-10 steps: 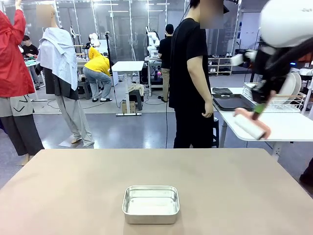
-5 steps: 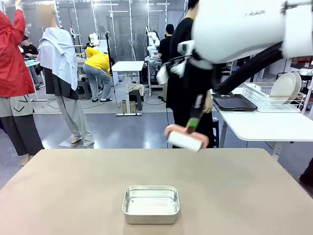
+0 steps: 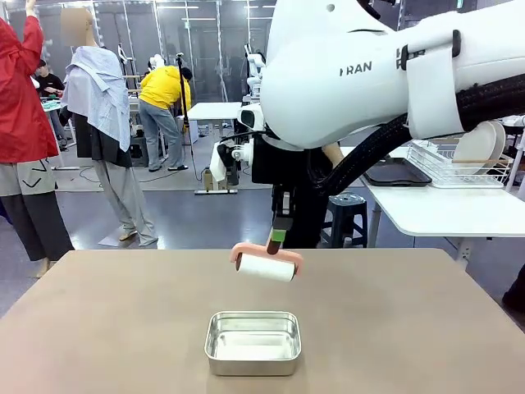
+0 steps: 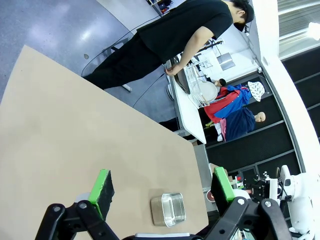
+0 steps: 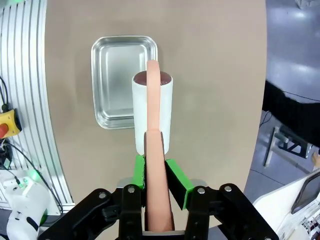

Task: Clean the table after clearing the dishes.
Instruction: Place the Lint Roller back on top of the Airtight Container.

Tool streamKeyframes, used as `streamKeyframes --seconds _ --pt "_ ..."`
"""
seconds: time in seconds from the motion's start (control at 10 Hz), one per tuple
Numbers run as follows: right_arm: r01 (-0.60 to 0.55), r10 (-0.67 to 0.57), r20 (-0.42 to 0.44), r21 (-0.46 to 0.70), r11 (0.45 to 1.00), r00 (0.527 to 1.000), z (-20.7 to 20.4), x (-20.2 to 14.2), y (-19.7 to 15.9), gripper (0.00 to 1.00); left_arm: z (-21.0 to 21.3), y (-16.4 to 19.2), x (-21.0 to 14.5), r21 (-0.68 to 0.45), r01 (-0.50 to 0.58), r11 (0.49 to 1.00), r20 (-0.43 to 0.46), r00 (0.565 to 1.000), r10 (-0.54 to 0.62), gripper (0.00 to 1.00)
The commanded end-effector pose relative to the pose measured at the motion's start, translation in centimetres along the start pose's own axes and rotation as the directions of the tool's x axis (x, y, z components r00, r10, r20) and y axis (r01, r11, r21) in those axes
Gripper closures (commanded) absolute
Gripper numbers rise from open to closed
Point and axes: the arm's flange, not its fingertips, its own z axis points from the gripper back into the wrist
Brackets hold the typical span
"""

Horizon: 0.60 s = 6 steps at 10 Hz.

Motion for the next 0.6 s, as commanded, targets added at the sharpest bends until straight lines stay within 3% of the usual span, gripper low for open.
streamKeyframes --seconds 0.0,0.3,0.5 --pt "0.026 -0.026 0.001 0.009 1.000 1.000 0.8 -0.6 0.1 0.77 0.4 -0.2 0.1 0.003 -0.012 1.000 -0.014 1.000 0.012 0.00" --pt "0.013 -0.013 -0.004 0.001 1.000 1.000 0.3 -0.5 -0.2 0.77 0.4 -0.2 0.1 0.003 -0.012 1.000 -0.014 1.000 0.012 0.00" --pt "-0.053 0.055 -0.025 0.082 0.995 0.998 -2.7 1.8 -1.6 0.77 0.4 -0.2 0.1 0.003 -0.012 1.000 -0.014 1.000 0.012 0.00"
